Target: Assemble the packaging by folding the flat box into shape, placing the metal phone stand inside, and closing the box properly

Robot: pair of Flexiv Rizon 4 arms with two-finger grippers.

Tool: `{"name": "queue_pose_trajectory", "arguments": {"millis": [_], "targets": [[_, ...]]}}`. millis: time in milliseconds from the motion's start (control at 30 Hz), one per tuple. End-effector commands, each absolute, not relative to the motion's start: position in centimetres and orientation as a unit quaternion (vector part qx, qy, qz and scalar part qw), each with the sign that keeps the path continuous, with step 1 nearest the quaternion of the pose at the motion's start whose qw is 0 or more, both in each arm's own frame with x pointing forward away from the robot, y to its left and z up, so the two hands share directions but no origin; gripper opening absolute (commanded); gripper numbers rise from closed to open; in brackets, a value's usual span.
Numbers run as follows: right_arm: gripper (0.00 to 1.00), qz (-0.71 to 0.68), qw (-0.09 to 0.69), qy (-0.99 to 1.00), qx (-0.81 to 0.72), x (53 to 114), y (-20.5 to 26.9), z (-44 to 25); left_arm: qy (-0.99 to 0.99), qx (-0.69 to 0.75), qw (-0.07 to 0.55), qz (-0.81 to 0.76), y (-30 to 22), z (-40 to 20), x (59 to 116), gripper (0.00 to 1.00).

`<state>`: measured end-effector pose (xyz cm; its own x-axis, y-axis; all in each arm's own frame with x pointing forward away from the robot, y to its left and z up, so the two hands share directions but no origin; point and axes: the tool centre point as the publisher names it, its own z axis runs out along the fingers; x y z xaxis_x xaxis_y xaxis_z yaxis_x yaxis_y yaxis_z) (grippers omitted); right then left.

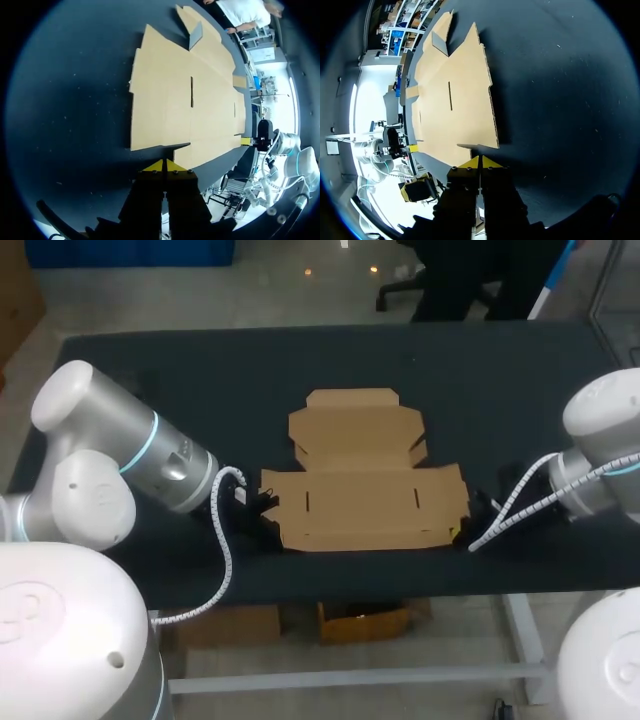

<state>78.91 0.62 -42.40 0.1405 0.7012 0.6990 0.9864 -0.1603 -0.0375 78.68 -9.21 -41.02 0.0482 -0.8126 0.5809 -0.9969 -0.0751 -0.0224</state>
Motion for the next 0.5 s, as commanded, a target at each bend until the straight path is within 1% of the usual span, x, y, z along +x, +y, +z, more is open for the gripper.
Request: {"name": "queue_pose_trajectory", "arguments": {"millis": [33, 500], "targets": [[0.0, -0.277, 0.258, -0.591, -0.712, 78.58, 0.16, -42.68, -0.65, 0.697, 0.201, 0.229, -9.36, -41.39, 78.92, 0.0], [0.0, -0.272, 0.264, -0.585, -0.717, 78.84, 0.22, -43.36, -0.648, 0.698, 0.205, 0.226, -9.27, -41.69, 79.03, 0.0]]}}
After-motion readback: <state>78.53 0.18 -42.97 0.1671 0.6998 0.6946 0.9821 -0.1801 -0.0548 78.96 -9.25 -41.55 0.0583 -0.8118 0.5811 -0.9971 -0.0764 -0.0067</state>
